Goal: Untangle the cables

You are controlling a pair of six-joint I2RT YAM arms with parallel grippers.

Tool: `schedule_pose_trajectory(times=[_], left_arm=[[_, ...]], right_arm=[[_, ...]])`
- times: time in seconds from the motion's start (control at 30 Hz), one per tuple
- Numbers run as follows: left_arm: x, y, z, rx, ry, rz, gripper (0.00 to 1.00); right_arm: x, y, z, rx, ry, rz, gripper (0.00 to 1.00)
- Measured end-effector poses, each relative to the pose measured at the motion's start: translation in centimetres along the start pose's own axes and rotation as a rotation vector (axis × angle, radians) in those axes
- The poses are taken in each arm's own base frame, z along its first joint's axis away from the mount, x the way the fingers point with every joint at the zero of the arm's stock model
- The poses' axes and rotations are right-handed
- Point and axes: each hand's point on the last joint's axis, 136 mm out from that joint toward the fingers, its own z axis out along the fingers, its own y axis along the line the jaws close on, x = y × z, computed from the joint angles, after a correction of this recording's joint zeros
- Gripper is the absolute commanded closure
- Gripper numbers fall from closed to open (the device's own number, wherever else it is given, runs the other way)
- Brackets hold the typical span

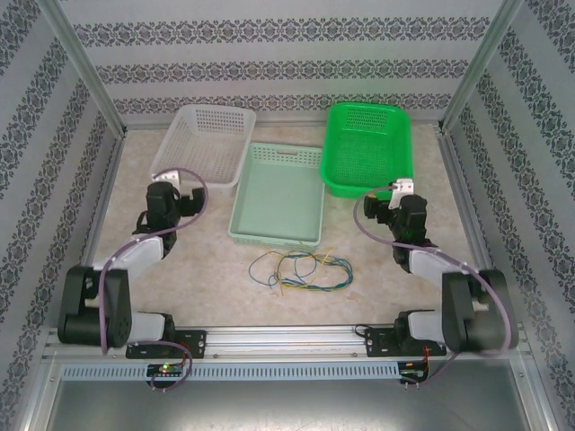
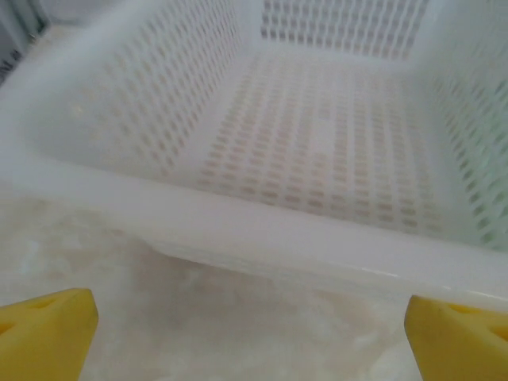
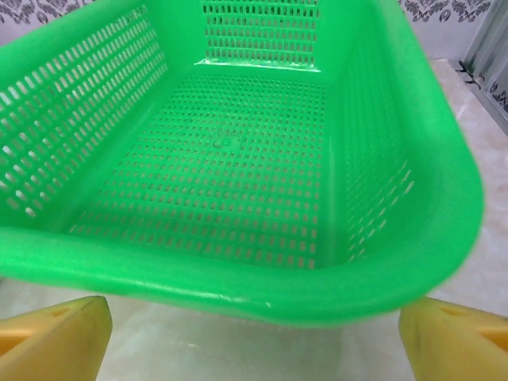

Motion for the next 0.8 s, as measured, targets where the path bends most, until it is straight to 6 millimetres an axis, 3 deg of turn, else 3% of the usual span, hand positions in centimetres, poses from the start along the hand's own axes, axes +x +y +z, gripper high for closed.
schedule_pose_trajectory(times=[0.1, 0.23, 0.37, 0.47, 0.57, 0.7, 0.8], left_arm=[[-1.3, 0.3, -2.2, -0.013, -0.011, -0.097, 0.01], [1.7, 0.1, -3.5, -0.021, 0.106, -0.183, 0.03], [4.9, -1.2, -4.6, 0.003, 0.222, -0.213, 0.07], [5.6, -3.0, -5.3, 0.053, 0.254, -0.208, 0.07], [6.2, -6.4, -5.7, 0.143, 0.305, -0.158, 0.10], [7.0, -11.3, -5.8, 0.262, 0.378, -0.085, 0.14], [8.7, -12.4, -5.6, 0.289, 0.439, -0.073, 0.18]], right_arm=[[-1.9, 2.3, -1.4, -0.048, 0.033, -0.026, 0.09], [-1.0, 5.8, -3.7, -0.128, 0.157, -0.044, 0.10], [1.3, 5.7, -5.5, -0.128, 0.276, 0.042, 0.15], [2.3, 6.4, -6.3, -0.155, 0.335, 0.147, 0.22], [3.1, 8.5, -6.3, -0.208, 0.429, 0.228, 0.27], [2.4, 13.8, -5.1, -0.302, 0.543, 0.237, 0.33], [2.6, 16.8, -4.2, -0.344, 0.603, 0.234, 0.37]])
